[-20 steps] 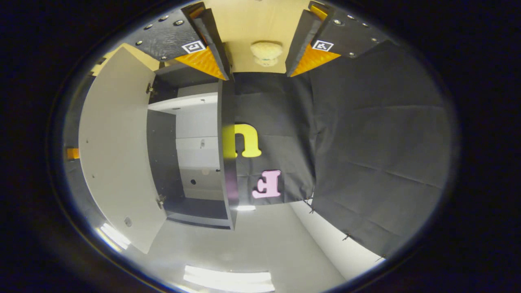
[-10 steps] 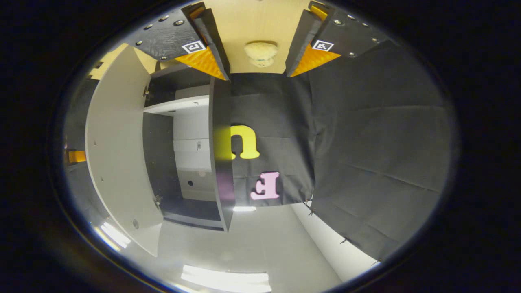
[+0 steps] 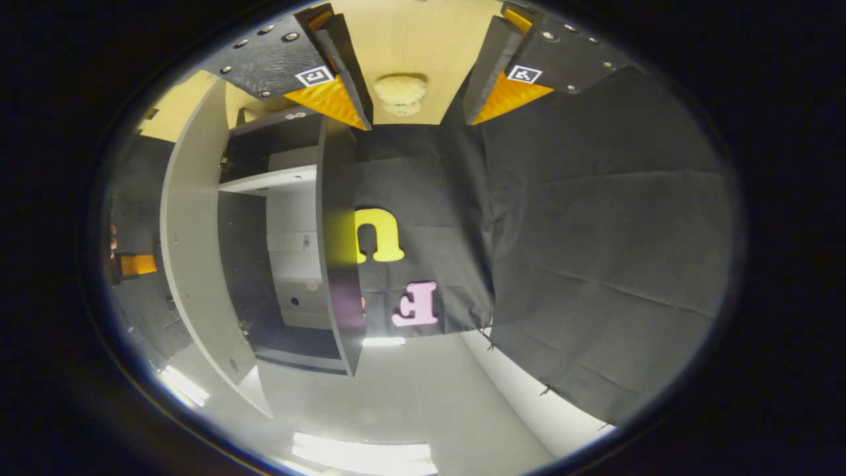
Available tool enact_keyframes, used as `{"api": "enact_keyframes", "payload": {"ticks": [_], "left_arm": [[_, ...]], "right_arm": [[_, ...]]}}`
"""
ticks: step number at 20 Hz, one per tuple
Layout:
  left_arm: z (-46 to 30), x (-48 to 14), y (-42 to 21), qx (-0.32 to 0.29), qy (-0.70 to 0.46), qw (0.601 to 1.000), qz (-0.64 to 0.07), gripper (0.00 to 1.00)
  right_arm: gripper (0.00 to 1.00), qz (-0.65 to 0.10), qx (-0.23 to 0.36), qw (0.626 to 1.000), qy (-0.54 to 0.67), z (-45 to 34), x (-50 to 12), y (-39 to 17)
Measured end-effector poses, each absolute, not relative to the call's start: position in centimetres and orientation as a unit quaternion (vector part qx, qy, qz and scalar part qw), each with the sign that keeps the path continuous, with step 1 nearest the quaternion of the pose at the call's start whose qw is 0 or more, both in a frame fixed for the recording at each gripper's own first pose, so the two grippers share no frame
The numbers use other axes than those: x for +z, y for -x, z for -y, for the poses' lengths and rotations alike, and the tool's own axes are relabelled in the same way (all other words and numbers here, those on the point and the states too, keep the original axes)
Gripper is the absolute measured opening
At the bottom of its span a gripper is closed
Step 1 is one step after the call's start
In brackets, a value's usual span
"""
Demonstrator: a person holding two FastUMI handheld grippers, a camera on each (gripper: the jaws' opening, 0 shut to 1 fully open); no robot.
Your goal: Open the cabinet door with the right hand, grasp the bottle in the cabinet with the left hand and place it on the coaster, then close the cabinet door with the right hand.
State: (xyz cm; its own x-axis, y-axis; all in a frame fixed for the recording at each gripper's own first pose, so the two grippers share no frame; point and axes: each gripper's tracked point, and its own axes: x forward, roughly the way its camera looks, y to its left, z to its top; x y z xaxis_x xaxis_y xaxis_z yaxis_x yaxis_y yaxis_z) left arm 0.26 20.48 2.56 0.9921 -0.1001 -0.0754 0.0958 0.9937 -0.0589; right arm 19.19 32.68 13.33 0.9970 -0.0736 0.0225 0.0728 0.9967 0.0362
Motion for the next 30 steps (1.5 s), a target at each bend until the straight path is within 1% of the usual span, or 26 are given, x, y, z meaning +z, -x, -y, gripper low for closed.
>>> {"api": "enact_keyframes", "payload": {"ticks": [2,3,6,9,10,11,12,15,23,24,25,26,28,29,30], "left_arm": [[-21.0,2.7,-0.3,-0.041,0.019,0.998,-0.035,0.79],[-21.3,2.7,-0.4,-0.038,0.016,0.999,-0.033,0.82],[-21.8,2.8,-0.3,-0.03,0.012,0.999,-0.031,0.76],[-21.8,2.7,0.0,-0.028,0.013,0.999,-0.032,0.77],[-21.8,2.8,-0.1,-0.029,0.014,0.999,-0.032,0.79],[-21.7,2.8,-0.1,-0.03,0.016,0.999,-0.031,0.76],[-21.5,2.8,-0.1,-0.031,0.019,0.999,-0.031,0.79],[-20.7,3.1,0.0,-0.038,0.029,0.998,-0.027,0.76],[-18.4,3.8,-0.3,-0.056,0.037,0.998,-0.021,0.76],[-18.1,4.0,-0.3,-0.058,0.039,0.997,-0.02,0.79],[-17.9,4.1,-0.3,-0.058,0.039,0.997,-0.018,0.76],[-17.7,4.3,-0.4,-0.059,0.037,0.997,-0.017,0.79],[-17.2,4.3,-0.4,-0.062,0.033,0.997,-0.015,0.79],[-16.9,4.5,-0.3,-0.064,0.032,0.997,-0.014,0.76],[-16.6,4.6,-0.3,-0.067,0.032,0.997,-0.014,0.76]], "right_arm": [[0.93,0.013,-0.023,0.999,-0.023,-33.9,13.5,-19.9],[0.94,0.013,-0.014,0.999,-0.027,-34.7,13.5,-20.4],[0.94,0.009,0.0,0.999,-0.034,-35.5,13.3,-21.1],[0.94,0.006,0.005,0.999,-0.032,-35.7,13.2,-21.2],[0.94,0.003,0.007,1.0,-0.03,-35.7,12.9,-21.3],[0.94,-0.001,0.006,1.0,-0.026,-35.9,12.4,-21.6],[0.94,-0.004,0.006,1.0,-0.022,-35.8,12.2,-21.6],[0.94,-0.01,0.01,1.0,-0.014,-35.5,11.9,-21.2],[0.94,0.002,0.027,0.999,-0.021,-30.0,12.2,-20.5],[0.94,0.003,0.029,0.999,-0.023,-29.2,12.2,-20.4],[0.94,0.002,0.03,0.999,-0.024,-28.4,12.0,-20.4],[0.94,0.001,0.03,0.999,-0.026,-27.4,11.9,-20.3],[0.94,0.0,0.029,0.999,-0.031,-25.6,11.6,-20.3],[0.94,-0.001,0.029,0.999,-0.034,-24.8,11.5,-20.3],[0.94,-0.002,0.029,0.999,-0.038,-23.9,11.3,-20.2]]}}
